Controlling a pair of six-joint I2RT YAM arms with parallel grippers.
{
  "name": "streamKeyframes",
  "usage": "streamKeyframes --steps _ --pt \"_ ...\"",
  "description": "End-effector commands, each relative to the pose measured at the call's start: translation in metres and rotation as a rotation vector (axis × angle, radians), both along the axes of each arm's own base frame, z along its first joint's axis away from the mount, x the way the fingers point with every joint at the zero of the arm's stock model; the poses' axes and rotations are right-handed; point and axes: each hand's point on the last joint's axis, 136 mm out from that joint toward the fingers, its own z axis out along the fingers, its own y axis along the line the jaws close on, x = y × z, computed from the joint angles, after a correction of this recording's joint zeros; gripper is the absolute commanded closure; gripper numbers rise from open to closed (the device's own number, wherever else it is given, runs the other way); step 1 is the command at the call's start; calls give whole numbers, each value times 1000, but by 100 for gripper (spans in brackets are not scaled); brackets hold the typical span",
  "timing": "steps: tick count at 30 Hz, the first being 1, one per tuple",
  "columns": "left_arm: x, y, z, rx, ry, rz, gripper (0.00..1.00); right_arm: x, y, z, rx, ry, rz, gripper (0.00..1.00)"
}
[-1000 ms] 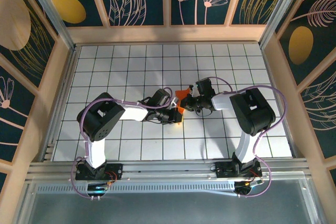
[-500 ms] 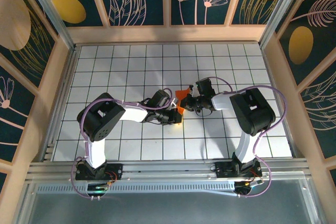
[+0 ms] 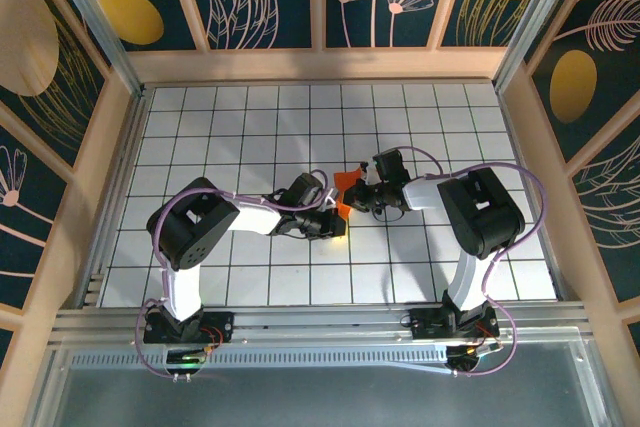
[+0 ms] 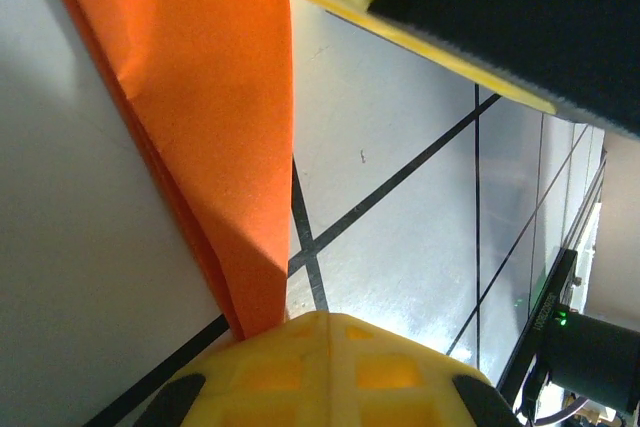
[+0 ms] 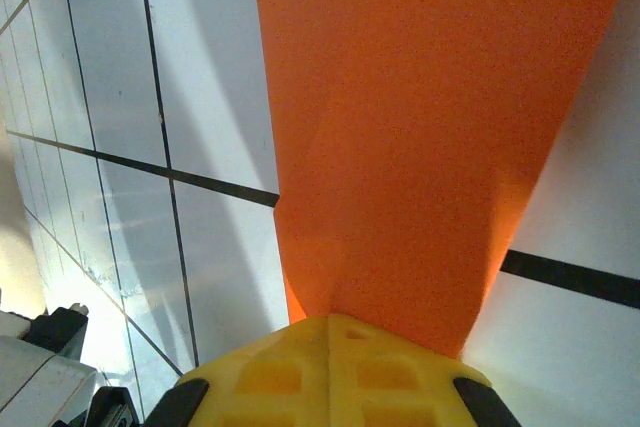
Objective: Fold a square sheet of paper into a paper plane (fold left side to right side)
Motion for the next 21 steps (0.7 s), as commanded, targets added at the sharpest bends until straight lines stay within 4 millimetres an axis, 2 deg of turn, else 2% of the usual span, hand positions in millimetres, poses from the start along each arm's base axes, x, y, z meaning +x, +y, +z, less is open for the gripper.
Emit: streamKeyframes --steps 1,8,13,21 --pt "-16 11 -15 64 35 -7 94 -26 -30 -57 -194 123 -32 100" --pt "-24 17 -17 89 30 -7 94 -24 -29 -58 -194 121 -30 100" --pt "-25 18 -11 82 14 -2 94 -24 -28 -59 -195 124 -28 100" --pt "-10 2 38 -31 -65 -2 94 -25 -27 -59 -197 127 -24 100"
